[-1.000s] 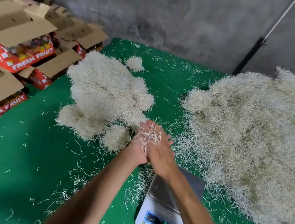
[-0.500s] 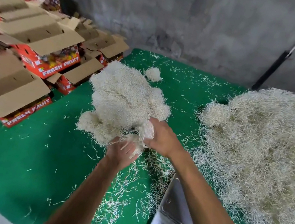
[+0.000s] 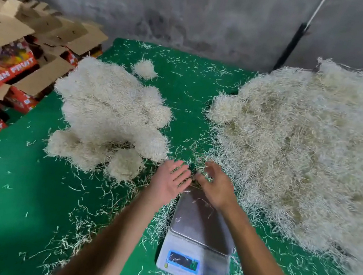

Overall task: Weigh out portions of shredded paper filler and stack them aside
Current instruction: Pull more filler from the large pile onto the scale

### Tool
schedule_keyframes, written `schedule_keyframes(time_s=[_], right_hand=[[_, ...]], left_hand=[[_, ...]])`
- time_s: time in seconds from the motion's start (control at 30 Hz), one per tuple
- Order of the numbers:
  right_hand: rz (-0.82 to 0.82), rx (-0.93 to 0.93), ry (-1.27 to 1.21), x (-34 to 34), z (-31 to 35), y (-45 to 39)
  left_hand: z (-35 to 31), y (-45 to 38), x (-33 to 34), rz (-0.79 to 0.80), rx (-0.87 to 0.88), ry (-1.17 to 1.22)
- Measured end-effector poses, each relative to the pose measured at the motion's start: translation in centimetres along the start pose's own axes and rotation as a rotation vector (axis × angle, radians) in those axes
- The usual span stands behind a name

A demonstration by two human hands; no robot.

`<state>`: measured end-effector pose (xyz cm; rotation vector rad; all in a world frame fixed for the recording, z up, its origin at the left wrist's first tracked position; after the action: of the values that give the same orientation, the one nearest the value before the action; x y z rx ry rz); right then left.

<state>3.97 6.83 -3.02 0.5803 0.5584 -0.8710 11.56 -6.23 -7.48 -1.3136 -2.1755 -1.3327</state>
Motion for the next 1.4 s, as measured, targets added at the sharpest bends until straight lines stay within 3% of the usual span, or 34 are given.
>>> schedule_keyframes(time_s=[0.2,0.3,0.4,0.53,0.67,0.8,0.93,1.0,1.07,1.13,1.2,1.4], right_hand=[[-0.159,0.177,0.041,-5.7,-10.5,1.7],[-0.207,0.200,0.119,-8.2,-14.0,1.0],[-0.165,0.209,0.166,-9.1,-16.6,-1.2],[-0.007,0.243,0.435,-7.3,-20.0,-3.7],[-0.136,0.210,0.330,-6.4,-21.5,-4.0],[-0.168,0.195,0.052,-6.4,-20.7,-3.6],[-0.326,-0.068,-0.212,-8.6,-14.9,-2.8],[-0.303,-0.194,-0.216,-8.6,-11.9,-2.4],[-0.279,-0.234,-0.219,-8.3,-9.9,-1.5],[-0.366,-0.231,-0.153,-8.7,-9.2,-0.5],[-0.446,-0.231,0.080,-9.1,-8.5,0.0],[-0.270,-0.137,0.434,-7.8,-6.5,-2.8]], left_hand=[[4.9,-4.9,6.6,0.108,0.039,-0.466],[5.9,-7.2,9.5,0.026,0.132,-0.810],[6.6,-9.8,12.2,-0.011,0.203,-0.955],[7.9,-14.2,15.1,-0.007,0.239,-1.175],[10.8,-17.7,17.2,0.129,0.099,-1.226],[13.4,-17.5,15.8,0.083,-0.086,-1.295],[13.1,-13.5,15.4,0.158,-0.439,-0.763],[10.9,-12.2,14.2,0.086,-0.396,-0.729],[7.8,-11.9,12.7,-0.033,-0.246,-0.678],[3.7,-10.5,11.9,-0.036,-0.012,-0.895],[0.2,-8.9,11.6,-0.059,0.111,-1.013],[-6.6,-4.1,11.8,-0.070,0.285,-0.964]])
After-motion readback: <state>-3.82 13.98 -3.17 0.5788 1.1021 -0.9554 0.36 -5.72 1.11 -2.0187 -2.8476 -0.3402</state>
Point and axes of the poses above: each hand's wrist, its own y-axis away from the middle knuckle, its own x-axis out of the palm, z = x × y, the point moved 8 cm from there along -y, towards the middle knuckle, and after that the axes turned 3 degrees about z, right-handed, at the moved point
